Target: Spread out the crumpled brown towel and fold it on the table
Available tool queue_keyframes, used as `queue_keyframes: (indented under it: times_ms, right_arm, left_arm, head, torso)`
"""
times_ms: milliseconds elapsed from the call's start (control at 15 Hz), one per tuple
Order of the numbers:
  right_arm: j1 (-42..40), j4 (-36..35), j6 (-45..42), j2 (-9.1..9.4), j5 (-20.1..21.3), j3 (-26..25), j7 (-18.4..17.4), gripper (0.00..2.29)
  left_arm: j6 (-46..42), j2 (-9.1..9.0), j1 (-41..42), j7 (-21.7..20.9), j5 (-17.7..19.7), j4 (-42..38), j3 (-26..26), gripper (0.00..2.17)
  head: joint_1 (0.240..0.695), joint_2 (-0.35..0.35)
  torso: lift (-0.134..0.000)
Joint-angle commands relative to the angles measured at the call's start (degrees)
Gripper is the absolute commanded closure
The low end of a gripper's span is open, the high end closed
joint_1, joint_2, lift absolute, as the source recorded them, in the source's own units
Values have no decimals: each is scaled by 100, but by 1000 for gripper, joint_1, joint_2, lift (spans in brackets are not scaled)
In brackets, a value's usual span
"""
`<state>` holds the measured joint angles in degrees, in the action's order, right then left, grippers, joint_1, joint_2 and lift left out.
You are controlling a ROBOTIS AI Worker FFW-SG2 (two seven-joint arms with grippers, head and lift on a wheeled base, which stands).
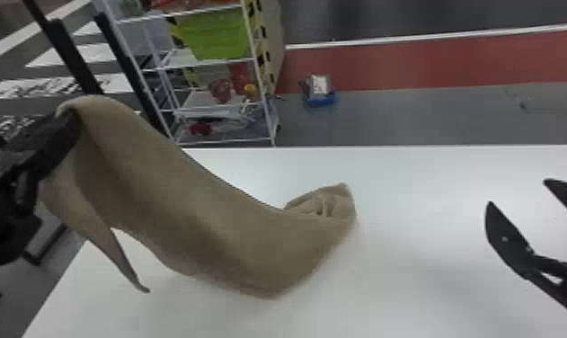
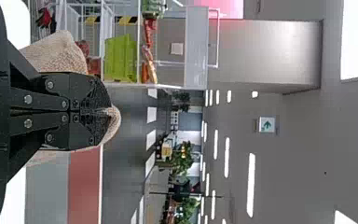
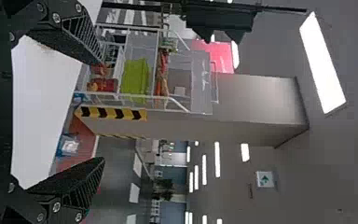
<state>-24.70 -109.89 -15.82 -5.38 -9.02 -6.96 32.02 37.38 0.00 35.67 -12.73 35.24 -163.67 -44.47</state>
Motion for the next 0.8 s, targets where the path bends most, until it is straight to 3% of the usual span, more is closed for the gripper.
queue_keyframes:
  times_ms: [0,133,333,533,733]
  right_arm:
    - [282,513,-636,-7,181,-104,208,188]
    - [405,724,-654,-51,392,-174,507,188]
    - [519,935,-548,-148,551,-112,630,188]
    - [757,855,1737,-113,621,-16,815,188]
    - [941,776,2334,-104,674,433,867,191]
  left_arm:
    - [55,-15,-200,-1,352,46,-466,1835]
    - [108,-15,-323,-1,941,152,-923,1835]
    - [512,-15,-420,-36,1003,187,-1055,1835]
    - [512,-15,-438,-45,994,239,-1037,1835]
    - [671,-15,-438,-133,950,257,-1055,1835]
  head:
    - [695,228]
    - [687,252]
    - [690,276]
    - [695,289]
    - [695,302]
  torso:
    - [-124]
    - [-124]
    - [-124]
    - [-124]
    - [-124]
